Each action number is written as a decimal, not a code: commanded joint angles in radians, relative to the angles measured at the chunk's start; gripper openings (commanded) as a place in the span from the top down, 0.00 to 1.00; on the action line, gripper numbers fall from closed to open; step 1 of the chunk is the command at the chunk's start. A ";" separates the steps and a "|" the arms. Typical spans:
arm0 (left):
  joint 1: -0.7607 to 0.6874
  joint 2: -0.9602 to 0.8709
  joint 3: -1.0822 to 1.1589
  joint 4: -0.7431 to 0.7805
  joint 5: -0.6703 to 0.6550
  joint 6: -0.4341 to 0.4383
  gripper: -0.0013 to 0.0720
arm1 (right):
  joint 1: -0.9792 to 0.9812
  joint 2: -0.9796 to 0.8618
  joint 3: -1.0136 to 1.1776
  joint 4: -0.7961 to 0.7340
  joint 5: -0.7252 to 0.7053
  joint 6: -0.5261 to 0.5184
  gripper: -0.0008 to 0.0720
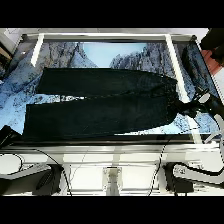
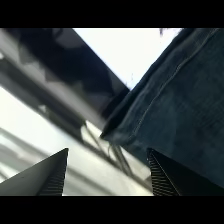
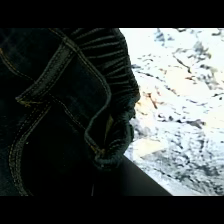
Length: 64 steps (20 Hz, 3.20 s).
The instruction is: Fold the clothes and pants, and hang the long-sleeved shirts on hangers.
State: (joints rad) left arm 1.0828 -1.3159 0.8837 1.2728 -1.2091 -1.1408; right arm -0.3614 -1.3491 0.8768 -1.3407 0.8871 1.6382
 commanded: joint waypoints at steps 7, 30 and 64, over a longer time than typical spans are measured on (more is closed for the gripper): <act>-0.005 -0.089 -0.011 -0.085 0.024 0.120 0.31 | 0.000 0.003 0.003 0.006 0.004 -0.001 0.96; -0.087 0.044 0.047 -0.411 -0.060 -0.043 0.95 | -0.335 0.315 0.097 -0.034 0.383 -0.192 0.96; -0.737 -0.783 1.189 -0.440 0.135 -0.770 0.95 | -0.555 -0.150 0.337 0.096 0.407 -0.161 0.96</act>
State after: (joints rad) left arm 0.3786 -2.0125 2.0182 0.8509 -1.1892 -1.8366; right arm -0.9360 -1.4162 1.1629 -1.2842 1.3518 1.4441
